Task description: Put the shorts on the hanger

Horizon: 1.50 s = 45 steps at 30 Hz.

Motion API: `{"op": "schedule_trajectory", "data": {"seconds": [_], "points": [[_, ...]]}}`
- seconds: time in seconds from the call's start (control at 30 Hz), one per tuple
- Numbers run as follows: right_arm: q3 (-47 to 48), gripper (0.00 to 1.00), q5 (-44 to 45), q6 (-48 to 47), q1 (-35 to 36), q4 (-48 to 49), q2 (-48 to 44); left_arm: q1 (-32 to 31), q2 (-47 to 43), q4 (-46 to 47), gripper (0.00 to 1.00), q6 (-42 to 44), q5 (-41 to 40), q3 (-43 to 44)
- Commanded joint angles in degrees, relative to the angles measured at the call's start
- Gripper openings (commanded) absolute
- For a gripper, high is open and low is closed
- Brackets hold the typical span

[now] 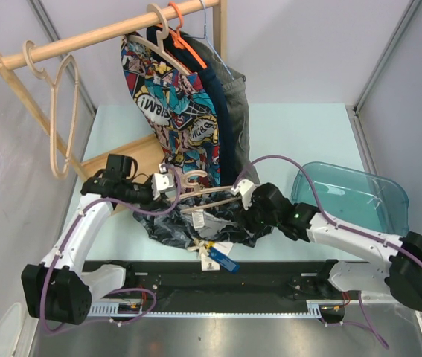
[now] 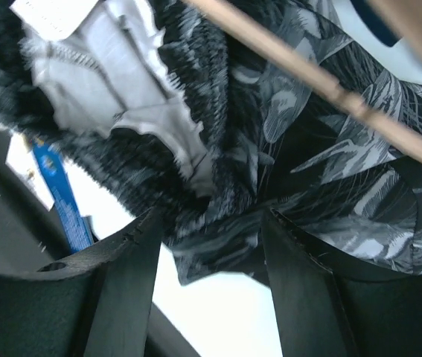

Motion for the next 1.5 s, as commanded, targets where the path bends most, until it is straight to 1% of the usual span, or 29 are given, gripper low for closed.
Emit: {"op": "schedule_trajectory", "data": {"seconds": [0.0, 0.07, 0.13, 0.17, 0.23, 0.27, 0.33, 0.37, 0.4, 0.47, 0.5, 0.53, 0.67, 0.8, 0.93, 1.0, 1.1, 1.13, 1.17, 1.23, 1.27, 1.33, 1.47], "points": [[-0.8, 0.6, 6.8, 3.3, 1.1, 8.1, 2.5, 0.3, -3.4, 2.1, 0.0, -1.6, 2.5, -2.2], [-0.9, 0.6, 7.7, 4.1, 0.6, 8.8, 4.9, 0.5, -4.0, 2.2, 0.0, -1.7, 2.7, -2.9], [-1.5, 0.57, 7.4, 7.3, -1.3, 10.6, 6.5, 0.6, -4.5, 2.7, 0.0, -2.7, 2.7, -3.2], [-1.5, 0.51, 7.3, 8.7, -2.1, 11.3, 7.8, 1.1, -4.6, 3.1, 0.0, -3.4, 3.1, -3.3], [-1.3, 0.43, 5.8, 10.0, -3.7, 11.5, 8.2, 2.1, -4.2, 2.4, 0.0, -3.6, 4.0, -3.1], [-1.3, 0.36, 5.9, 9.6, -3.8, 11.0, 8.1, 3.4, -4.2, 2.1, 0.0, -3.6, 5.0, -2.8], [-1.2, 0.25, 5.4, 10.3, -5.5, 8.6, 7.9, 4.6, -4.0, 0.3, 0.0, -2.2, 6.1, -2.4], [-1.1, 0.02, 4.4, 10.7, -6.7, 7.9, 7.9, 5.6, -3.8, -0.9, 0.0, -1.0, 6.5, -1.7], [-0.9, 0.0, 3.8, 10.9, -7.5, 6.1, 7.7, 6.0, -3.8, -3.2, 0.0, 1.2, 6.7, -1.4], [-0.7, 0.0, 4.0, 11.1, -10.0, 4.3, 6.6, 7.5, -3.6, -5.5, 0.0, 3.4, 7.2, -0.4], [-0.5, 0.0, 5.2, 10.8, -10.7, 2.4, 5.2, 7.6, -3.6, -8.7, 0.0, 6.7, 8.3, 0.0], [-0.1, 0.0, 6.1, 10.7, -11.8, 1.3, 4.2, 9.4, -3.4, -10.6, 0.0, 8.7, 8.9, 0.4], [1.5, 0.0, 8.3, 7.8, -18.9, -2.4, -0.2, 12.4, -2.8, -18.8, 0.0, 18.5, 9.9, 2.3], [2.6, 0.0, 8.7, 5.7, -25.0, -4.0, -1.9, 13.1, -2.5, -20.6, 0.0, 22.9, 7.6, 2.5], [3.8, 0.0, 7.6, 2.4, -28.9, -4.7, -4.0, 12.9, -0.5, -19.0, 0.0, 21.5, 2.0, 3.3], [4.6, 0.0, 5.6, 1.4, -29.3, -5.8, -5.6, 12.1, 0.3, -16.9, 0.0, 18.0, 0.9, 4.1], [6.4, 0.0, 3.0, 1.4, -28.5, -6.4, -7.4, 8.2, 0.1, -12.7, 0.0, 11.5, -2.2, 5.0], [7.5, 0.0, 2.9, 1.4, -27.0, -6.6, -7.5, 3.1, -0.4, -11.6, 0.0, 9.8, -4.6, 4.8], [8.1, 0.0, 3.0, 1.4, -26.2, -6.7, -7.8, 1.2, -0.7, -7.7, 0.0, 5.0, -5.8, 4.4], [9.5, 0.0, 2.8, -0.3, -23.9, -6.6, -7.8, -3.6, -1.0, -4.9, 0.0, 1.3, -7.1, 4.0], [9.9, 0.0, 2.6, -0.5, -23.2, -6.4, -7.9, -5.0, -0.8, -2.5, 0.0, -2.1, -8.0, 4.0], [10.6, 0.0, 3.1, -1.2, -20.7, -6.5, -7.6, -7.7, -0.1, 0.5, 0.0, -5.9, -8.9, 4.4], [11.1, 0.0, 3.7, -2.3, -17.4, -6.0, -6.9, -9.7, 0.8, 5.2, 0.0, -12.8, -8.4, 5.7]]}}
